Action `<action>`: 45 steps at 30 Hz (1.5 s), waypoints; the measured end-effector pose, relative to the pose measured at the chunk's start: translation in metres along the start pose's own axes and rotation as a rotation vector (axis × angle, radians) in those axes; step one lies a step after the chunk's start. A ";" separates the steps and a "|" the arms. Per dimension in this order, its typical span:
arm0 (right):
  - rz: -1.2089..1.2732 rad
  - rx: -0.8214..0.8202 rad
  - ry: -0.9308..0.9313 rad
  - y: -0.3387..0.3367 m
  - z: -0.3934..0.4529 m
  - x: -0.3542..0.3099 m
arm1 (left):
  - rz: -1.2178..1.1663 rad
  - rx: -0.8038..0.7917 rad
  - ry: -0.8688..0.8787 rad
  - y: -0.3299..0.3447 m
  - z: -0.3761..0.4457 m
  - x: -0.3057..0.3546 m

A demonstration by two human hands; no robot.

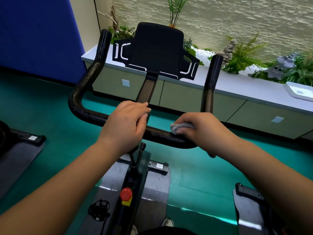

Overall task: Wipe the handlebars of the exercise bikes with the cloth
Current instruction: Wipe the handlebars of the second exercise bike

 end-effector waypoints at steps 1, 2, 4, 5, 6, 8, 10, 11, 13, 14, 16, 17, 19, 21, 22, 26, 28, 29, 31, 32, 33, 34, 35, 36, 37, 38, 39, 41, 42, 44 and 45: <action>-0.004 0.032 -0.047 0.005 0.003 -0.008 | -0.006 0.008 -0.001 0.000 0.000 -0.001; -0.019 0.059 -0.101 0.011 0.007 -0.015 | -0.010 0.017 0.002 0.001 0.001 -0.001; -0.035 0.090 -0.177 0.020 0.013 -0.024 | -0.024 0.027 0.006 0.001 0.002 -0.002; -0.041 0.097 -0.195 0.021 0.014 -0.024 | -0.036 0.027 0.003 0.001 0.002 -0.004; -0.055 0.100 -0.207 0.020 0.015 -0.019 | -0.050 0.027 0.002 0.001 0.002 -0.005; -0.081 0.092 -0.222 0.014 0.010 -0.006 | -0.077 0.025 -0.002 0.000 0.001 -0.007; -0.062 0.107 -0.240 0.011 0.004 0.003 | -0.094 0.029 -0.004 0.000 0.001 -0.007; -0.050 0.127 -0.261 0.013 0.004 0.002 | -0.100 0.033 -0.008 0.000 0.002 -0.007; -0.048 0.152 -0.333 0.021 0.010 -0.011 | -0.102 0.038 -0.014 0.000 0.002 -0.008; -0.057 0.148 -0.387 0.027 0.015 -0.020 | -0.101 0.042 -0.012 0.000 0.002 -0.008; -0.077 0.128 -0.476 0.037 0.021 -0.035 | -0.101 0.046 -0.004 0.001 0.002 -0.008; -0.089 0.122 -0.495 0.038 0.022 -0.037 | -0.099 0.041 -0.004 0.000 0.003 -0.008; -0.110 0.127 -0.490 0.033 0.017 -0.028 | -0.096 0.032 -0.007 0.000 0.002 -0.007; -0.129 0.155 -0.461 0.027 0.007 -0.011 | -0.099 0.028 -0.012 -0.001 0.002 -0.006; -0.130 0.173 -0.444 0.026 0.002 -0.004 | -0.098 0.027 -0.016 0.000 0.002 -0.005; -0.127 0.212 -0.427 0.031 0.012 -0.012 | -0.084 0.043 -0.029 0.001 0.002 -0.006; -0.122 0.191 -0.475 0.036 0.024 -0.030 | -0.076 0.046 -0.026 0.001 0.002 -0.007; -0.122 0.175 -0.490 0.038 0.028 -0.036 | -0.072 0.042 -0.029 0.001 0.002 -0.007; -0.121 0.150 -0.490 0.037 0.030 -0.037 | -0.071 0.039 -0.031 0.001 0.002 -0.007; -0.121 0.142 -0.478 0.034 0.026 -0.032 | -0.074 0.041 -0.025 0.001 0.002 -0.006; -0.124 0.139 -0.459 0.030 0.021 -0.024 | -0.074 0.043 -0.021 0.000 0.002 -0.006; -0.124 0.146 -0.430 0.025 0.015 -0.014 | -0.073 0.041 -0.023 0.000 0.002 -0.005; -0.115 0.157 -0.394 0.020 0.009 -0.004 | -0.072 0.036 -0.028 0.000 0.002 -0.005; -0.098 0.168 -0.358 0.016 0.005 0.003 | -0.070 0.033 -0.034 0.000 0.001 -0.005; -0.086 0.178 -0.331 0.014 0.003 0.006 | -0.071 0.032 -0.040 0.000 0.001 -0.005; -0.087 0.186 -0.320 0.015 0.004 0.006 | -0.072 0.035 -0.043 0.000 0.001 -0.004; -0.097 0.187 -0.318 0.016 0.007 0.002 | -0.073 0.039 -0.044 0.000 0.001 -0.004; -0.128 0.161 -0.317 0.023 0.015 -0.009 | -0.068 0.043 -0.046 0.001 0.001 -0.004; -0.148 0.143 -0.308 0.026 0.017 -0.013 | -0.066 0.042 -0.047 0.001 0.001 -0.005; -0.174 0.167 -0.295 0.029 0.019 -0.015 | -0.063 0.042 -0.047 0.001 0.001 -0.005; -0.162 0.212 -0.294 0.028 0.018 -0.013 | -0.060 0.042 -0.047 0.001 0.001 -0.005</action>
Point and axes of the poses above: each hand's wrist, its own z-axis towards the middle knuckle, its own y-axis out of the palm, x = y × z, the point moved 3 cm from there along z, towards the middle knuckle, and after that the axes turned 10 degrees about -x, right-handed, at the moved point
